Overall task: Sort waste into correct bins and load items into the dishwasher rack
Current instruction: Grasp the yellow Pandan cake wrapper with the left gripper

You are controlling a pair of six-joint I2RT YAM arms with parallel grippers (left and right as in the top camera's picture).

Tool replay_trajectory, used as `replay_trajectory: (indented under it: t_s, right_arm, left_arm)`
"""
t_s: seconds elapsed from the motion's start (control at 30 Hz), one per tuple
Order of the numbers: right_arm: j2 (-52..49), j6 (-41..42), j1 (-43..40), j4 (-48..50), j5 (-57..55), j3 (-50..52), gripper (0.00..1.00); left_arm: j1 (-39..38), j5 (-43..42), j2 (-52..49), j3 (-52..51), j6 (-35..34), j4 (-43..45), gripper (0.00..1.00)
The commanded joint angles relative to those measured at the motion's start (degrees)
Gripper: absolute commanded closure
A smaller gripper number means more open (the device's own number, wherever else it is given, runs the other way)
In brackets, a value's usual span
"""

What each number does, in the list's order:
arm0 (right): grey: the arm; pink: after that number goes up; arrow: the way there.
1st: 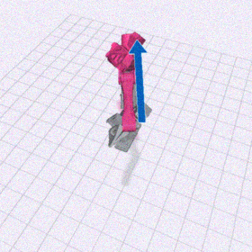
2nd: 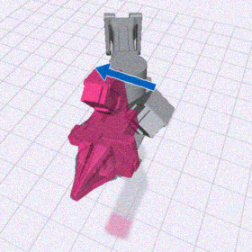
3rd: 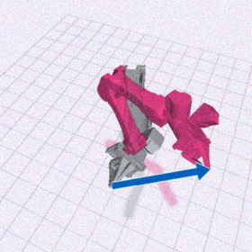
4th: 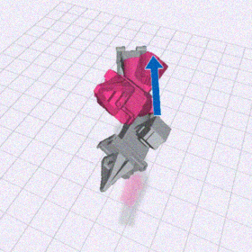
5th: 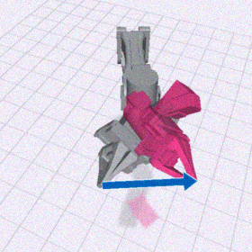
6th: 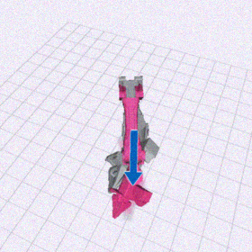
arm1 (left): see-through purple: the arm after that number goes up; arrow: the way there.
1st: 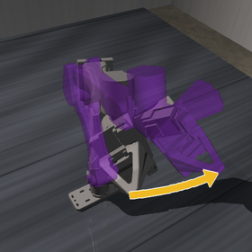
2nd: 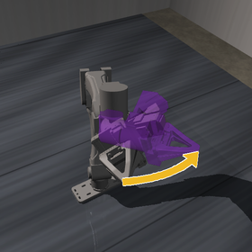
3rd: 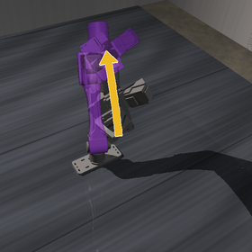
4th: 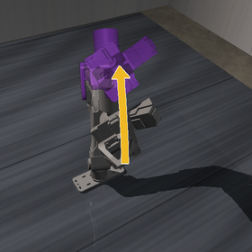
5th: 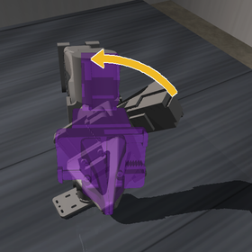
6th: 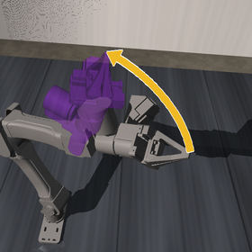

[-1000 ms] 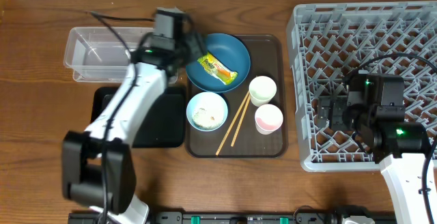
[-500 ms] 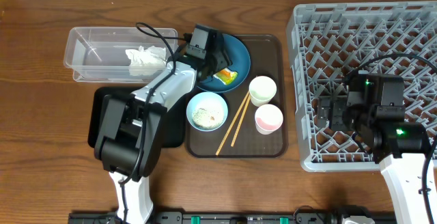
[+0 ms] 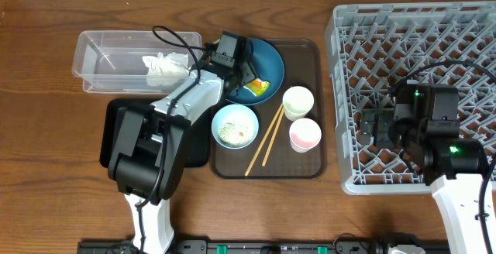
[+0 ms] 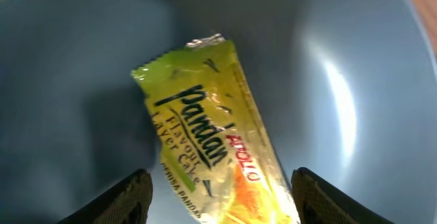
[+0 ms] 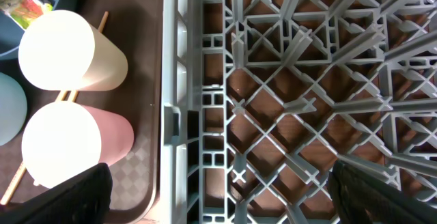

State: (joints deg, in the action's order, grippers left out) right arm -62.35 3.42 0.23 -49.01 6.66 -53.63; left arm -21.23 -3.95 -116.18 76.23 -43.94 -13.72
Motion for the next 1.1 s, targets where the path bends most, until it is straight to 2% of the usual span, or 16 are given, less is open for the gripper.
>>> replay_trajectory:
  t_s: [0.0, 0.43, 0.5, 0.6, 0.67, 0.93, 1.07]
  right_arm:
    - [0.24, -0.31, 0.92, -0.07, 0.48, -1.22, 0.01]
    - [0.24, -0.28, 0.92, -0.15, 0.55, -1.22, 0.01]
    - [0.24, -0.28, 0.92, -0.11, 0.52, -1.22, 0.01]
    - [0.24, -0.28, 0.92, -0.11, 0.52, -1.22, 0.01]
    - [0.24, -0.28, 0.92, -0.09, 0.52, -1.22, 0.01]
    - [0.24, -0.28, 0.92, -0.09, 0.52, -1.22, 0.01]
    - [0.22, -0.28, 0.92, -0.09, 0.52, -1.22, 0.01]
  left_arm:
    - [-0.11, 2.08, -0.44, 0.5, -0.57, -0.31, 0.32]
    - [-0.83, 1.86, -3.74, 0.5, -0.52, 1.77, 0.34]
    - [-0.83, 1.84, -3.74, 0.5, -0.5, 2.4, 0.41]
    - [-0.81, 1.86, -3.74, 0.5, -0.52, 2.75, 0.63]
    - [-0.83, 1.86, -3.74, 0.5, -0.52, 2.75, 0.73]
    - [-0.83, 1.84, -3.74, 0.5, -0.52, 2.78, 0.93]
    - [-0.81, 1.81, -3.61, 0.5, -0.5, 2.71, 0.94]
